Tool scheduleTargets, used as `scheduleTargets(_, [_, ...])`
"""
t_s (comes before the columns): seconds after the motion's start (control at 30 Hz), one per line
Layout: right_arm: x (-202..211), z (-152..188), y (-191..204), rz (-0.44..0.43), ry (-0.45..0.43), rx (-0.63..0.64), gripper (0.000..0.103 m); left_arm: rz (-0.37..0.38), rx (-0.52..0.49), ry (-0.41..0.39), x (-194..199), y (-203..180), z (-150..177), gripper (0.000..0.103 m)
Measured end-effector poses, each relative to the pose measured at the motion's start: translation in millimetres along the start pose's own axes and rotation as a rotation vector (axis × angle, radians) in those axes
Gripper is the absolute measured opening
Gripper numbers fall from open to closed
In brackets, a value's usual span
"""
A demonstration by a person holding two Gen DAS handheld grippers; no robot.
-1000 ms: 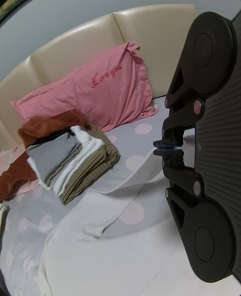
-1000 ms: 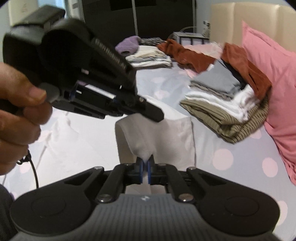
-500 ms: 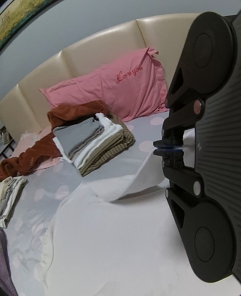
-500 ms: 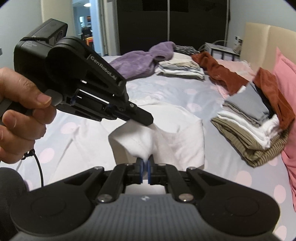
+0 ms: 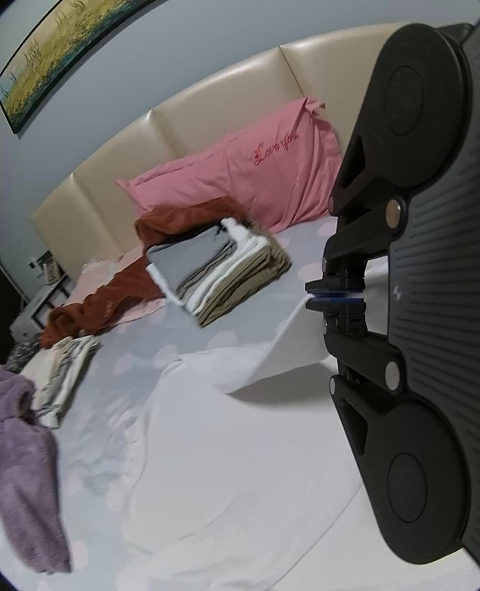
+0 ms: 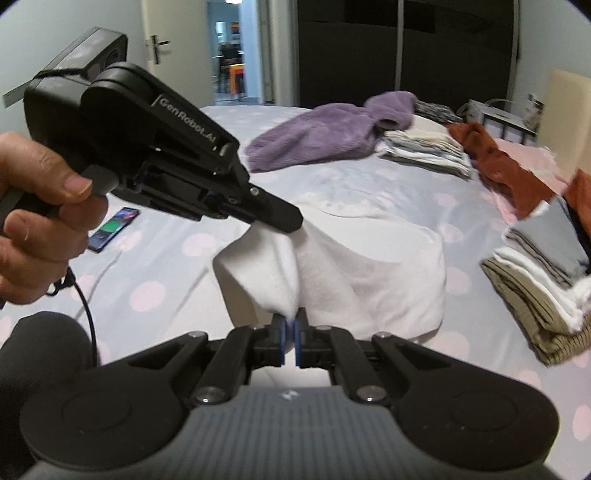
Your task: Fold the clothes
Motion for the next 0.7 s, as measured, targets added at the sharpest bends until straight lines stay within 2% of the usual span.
scheduleTargets(0.17, [-13, 2, 24, -0.053, 0.032, 0.049, 0.005, -0.065, 0.009, -0.005, 16, 25, 11, 0.000])
scheduleTargets(0.37, [-32, 11, 46, -0.093, 0.078, 0.119, 0.005, -0.116, 0.064, -0.008, 28, 59, 26, 0.000])
scheduleTargets(0.7, [-47, 30, 67, -0.161, 0.158, 0.183, 0.005, -0.146, 0.152, 0.006, 45, 98, 63, 0.000])
Point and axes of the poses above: each gripper's, at about its wrist camera, not at the fingertips, and x roughly against the way its jaws point, y to its left, z to its underside, the point moved 10 cm from there along -x, roughly the way its jaws point, and after that the axes turned 7 degrees about -x, right-handed, at the moved point
